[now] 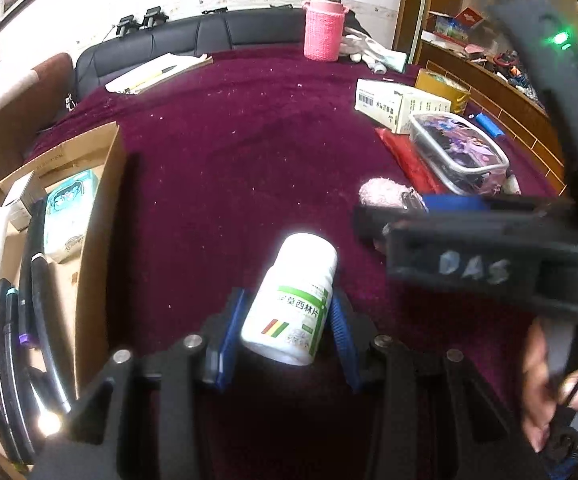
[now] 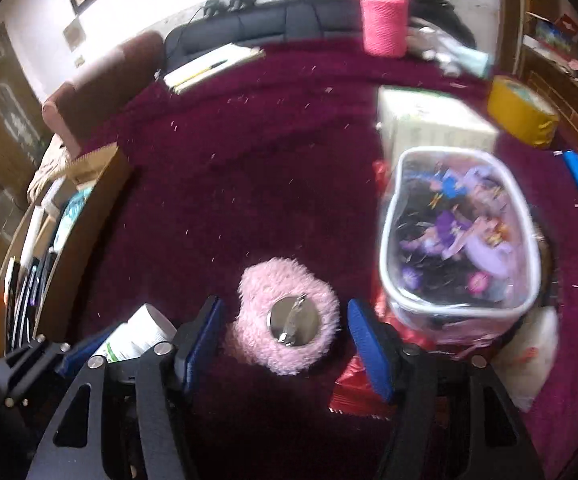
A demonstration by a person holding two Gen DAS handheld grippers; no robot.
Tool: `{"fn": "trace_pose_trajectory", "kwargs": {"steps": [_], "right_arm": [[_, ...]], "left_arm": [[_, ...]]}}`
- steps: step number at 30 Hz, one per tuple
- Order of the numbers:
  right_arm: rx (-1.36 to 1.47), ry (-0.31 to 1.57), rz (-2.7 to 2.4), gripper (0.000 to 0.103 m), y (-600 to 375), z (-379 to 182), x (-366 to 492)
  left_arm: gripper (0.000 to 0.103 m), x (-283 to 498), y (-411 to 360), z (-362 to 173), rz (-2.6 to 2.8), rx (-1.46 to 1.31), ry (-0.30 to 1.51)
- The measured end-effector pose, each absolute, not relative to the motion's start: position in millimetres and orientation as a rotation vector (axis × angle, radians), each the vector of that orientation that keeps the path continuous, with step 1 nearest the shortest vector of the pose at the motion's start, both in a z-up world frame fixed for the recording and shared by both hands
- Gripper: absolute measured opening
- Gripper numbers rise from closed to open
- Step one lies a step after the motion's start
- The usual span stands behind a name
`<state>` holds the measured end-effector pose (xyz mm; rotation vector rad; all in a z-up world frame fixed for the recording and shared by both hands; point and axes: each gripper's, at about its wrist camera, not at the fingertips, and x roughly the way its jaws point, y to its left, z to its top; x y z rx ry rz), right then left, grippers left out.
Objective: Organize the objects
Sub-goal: 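Grasp the white pill bottle with the left gripper while the right gripper grasps the pink fluffy pom-pom, then lower the pill bottle and pom-pom into the cardboard tray and release both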
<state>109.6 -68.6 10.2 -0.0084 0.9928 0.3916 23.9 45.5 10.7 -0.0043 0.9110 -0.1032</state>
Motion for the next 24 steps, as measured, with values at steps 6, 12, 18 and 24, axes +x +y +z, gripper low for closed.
{"fn": "trace_pose_trajectory", "kwargs": {"steps": [6, 12, 18, 24], "right_arm": [[0.087, 0.939, 0.473, 0.037, -83.0, 17.1, 100.2], [0.128, 0.766, 0.500, 0.037, -90.8, 45.2, 75.3], [0.177, 0.734, 0.521, 0.037, -93.8, 53.1, 59.4], [0.198, 0.734, 0.538, 0.037, -83.5, 58.9, 54.3]], "left_arm": [[0.040, 23.2, 54.9, 12.5, -0.141, -0.081, 0.887], [0.039, 13.8, 56.2, 21.4, -0.164, -0.114, 0.846], [0.033, -1.5, 64.1, 38.5, -0.165, -0.138, 0.793], [0.033, -6.3, 73.8, 34.7, -0.179, -0.171, 0.817]]}}
